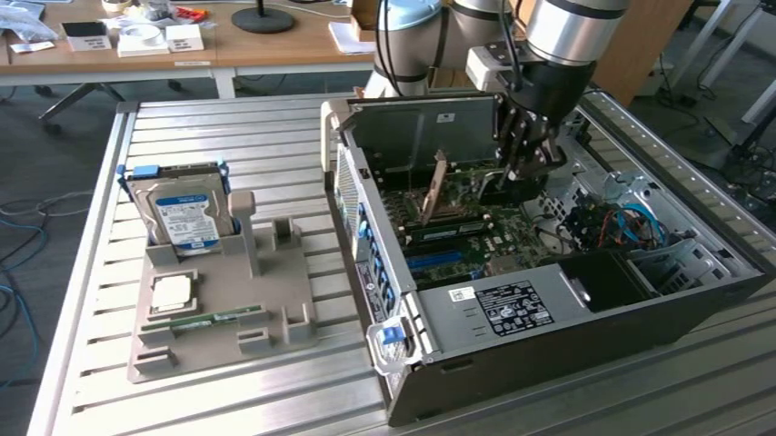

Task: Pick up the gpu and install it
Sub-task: 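Insert the gpu into the slot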

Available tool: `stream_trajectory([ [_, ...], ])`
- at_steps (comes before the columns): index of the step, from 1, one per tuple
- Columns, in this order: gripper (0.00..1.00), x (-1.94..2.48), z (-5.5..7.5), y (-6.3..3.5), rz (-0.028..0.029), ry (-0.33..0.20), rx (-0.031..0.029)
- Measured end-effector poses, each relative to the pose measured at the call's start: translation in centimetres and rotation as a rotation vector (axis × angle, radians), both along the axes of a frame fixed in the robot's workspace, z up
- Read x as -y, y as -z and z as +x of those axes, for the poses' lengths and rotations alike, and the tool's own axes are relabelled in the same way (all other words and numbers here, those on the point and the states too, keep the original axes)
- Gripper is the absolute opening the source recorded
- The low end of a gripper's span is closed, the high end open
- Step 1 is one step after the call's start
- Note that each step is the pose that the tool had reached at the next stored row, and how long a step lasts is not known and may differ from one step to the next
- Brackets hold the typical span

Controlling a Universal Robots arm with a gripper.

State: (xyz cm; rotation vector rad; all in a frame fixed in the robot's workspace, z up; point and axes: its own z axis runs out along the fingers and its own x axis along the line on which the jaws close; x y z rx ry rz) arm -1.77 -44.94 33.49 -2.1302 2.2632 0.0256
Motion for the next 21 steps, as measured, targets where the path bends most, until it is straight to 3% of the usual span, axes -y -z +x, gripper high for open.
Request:
stream_trajectory([
  [6,0.27,0.0,-0.1,1.0,-0.0001,0.0,0.0],
  [14,0.27,0.45,-0.2,1.23,0.0,-0.001,0.0],
  [21,0.27,0.53,-0.5,1.59,-0.0002,-0.02,-0.0001],
])
